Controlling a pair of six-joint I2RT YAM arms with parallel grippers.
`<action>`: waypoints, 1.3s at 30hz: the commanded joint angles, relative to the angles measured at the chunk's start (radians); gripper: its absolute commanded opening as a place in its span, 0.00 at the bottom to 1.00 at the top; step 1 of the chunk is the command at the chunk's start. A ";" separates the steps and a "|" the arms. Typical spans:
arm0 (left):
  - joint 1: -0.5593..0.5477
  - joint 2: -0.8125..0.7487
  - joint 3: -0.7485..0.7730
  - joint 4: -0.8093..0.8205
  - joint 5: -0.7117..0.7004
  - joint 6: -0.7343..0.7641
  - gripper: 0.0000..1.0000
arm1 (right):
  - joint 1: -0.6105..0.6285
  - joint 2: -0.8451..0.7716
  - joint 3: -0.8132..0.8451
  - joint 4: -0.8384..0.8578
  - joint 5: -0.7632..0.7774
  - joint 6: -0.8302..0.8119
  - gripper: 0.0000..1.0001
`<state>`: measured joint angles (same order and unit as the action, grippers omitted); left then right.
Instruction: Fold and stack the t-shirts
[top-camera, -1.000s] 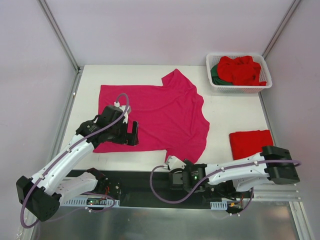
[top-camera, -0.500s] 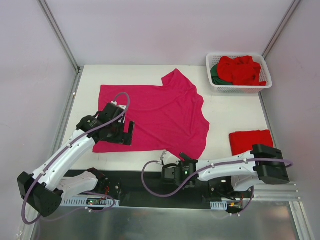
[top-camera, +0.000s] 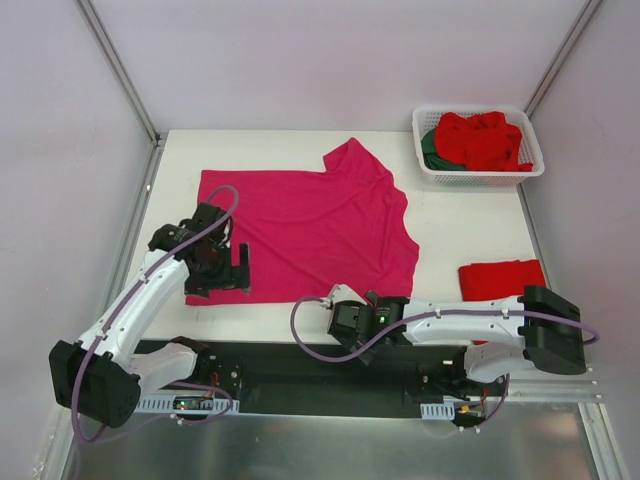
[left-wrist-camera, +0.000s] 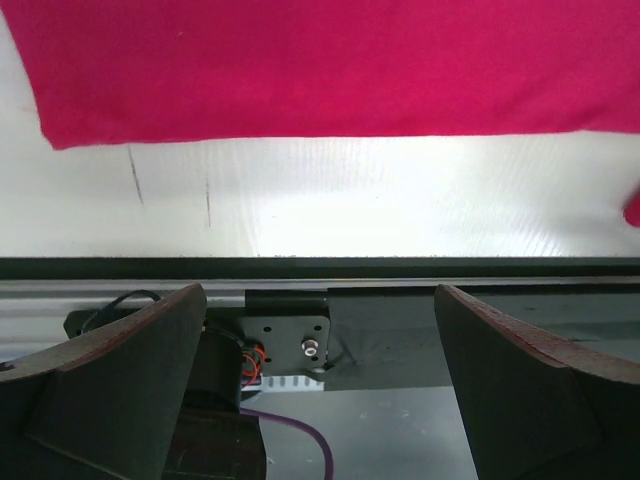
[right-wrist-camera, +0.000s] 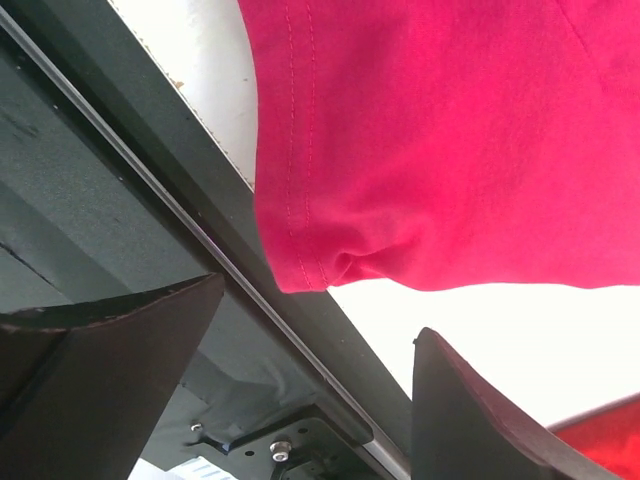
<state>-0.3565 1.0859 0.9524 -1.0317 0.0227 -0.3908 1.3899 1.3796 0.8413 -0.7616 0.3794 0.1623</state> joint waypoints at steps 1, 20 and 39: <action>0.097 -0.012 -0.018 -0.047 0.098 0.001 0.99 | -0.012 -0.013 -0.008 0.019 -0.034 -0.027 0.85; 0.128 -0.216 0.084 0.237 -0.254 -0.016 0.99 | -0.052 0.009 0.019 0.058 -0.039 -0.084 0.86; 0.126 -0.147 -0.348 1.240 -0.187 0.521 0.99 | -0.114 -0.022 0.077 0.068 -0.037 -0.109 0.89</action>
<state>-0.2344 0.8444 0.6586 -0.0196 -0.2852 -0.0071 1.2839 1.3869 0.8806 -0.6987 0.3424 0.0586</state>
